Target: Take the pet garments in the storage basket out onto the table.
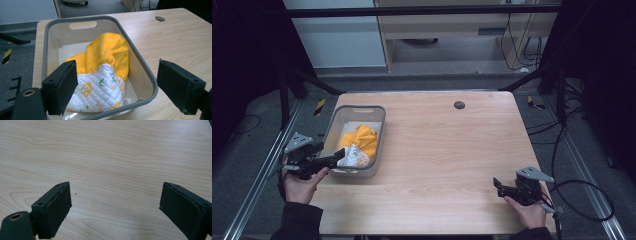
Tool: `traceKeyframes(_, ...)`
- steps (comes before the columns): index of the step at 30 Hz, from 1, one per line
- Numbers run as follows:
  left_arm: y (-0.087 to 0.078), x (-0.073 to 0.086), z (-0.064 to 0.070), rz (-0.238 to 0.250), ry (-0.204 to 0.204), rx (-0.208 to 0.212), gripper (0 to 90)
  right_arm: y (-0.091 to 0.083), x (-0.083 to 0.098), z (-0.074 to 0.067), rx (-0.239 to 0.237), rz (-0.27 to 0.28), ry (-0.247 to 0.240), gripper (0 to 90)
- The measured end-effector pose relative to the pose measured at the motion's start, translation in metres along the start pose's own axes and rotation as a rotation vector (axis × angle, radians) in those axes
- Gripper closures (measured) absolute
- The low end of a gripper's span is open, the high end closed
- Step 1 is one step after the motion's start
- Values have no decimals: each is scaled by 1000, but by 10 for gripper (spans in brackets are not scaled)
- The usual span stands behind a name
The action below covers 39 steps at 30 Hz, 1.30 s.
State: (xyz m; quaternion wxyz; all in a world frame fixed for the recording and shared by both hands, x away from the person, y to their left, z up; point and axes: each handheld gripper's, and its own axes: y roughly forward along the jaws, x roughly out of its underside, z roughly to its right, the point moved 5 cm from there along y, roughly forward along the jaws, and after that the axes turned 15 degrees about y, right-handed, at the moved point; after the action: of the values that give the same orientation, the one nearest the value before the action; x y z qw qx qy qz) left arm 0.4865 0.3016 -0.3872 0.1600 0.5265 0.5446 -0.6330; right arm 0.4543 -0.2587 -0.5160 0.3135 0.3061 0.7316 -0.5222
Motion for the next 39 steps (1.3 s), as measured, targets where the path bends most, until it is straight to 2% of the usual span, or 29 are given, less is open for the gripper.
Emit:
traceKeyframes(8,16,-3,-5,-50,12,15,176,0,0,0,-4,-6,-2,108)
traceKeyframes(19,35,-2,-10,-154,54,29,194,1,1,-1,-6,-14,-7,120)
traceKeyframes(29,55,0,-10,-238,81,63,200,2,2,-2,-13,-29,-8,129)
traceKeyframes(39,69,-3,-11,-312,103,83,216,3,2,-2,-14,-36,-20,141)
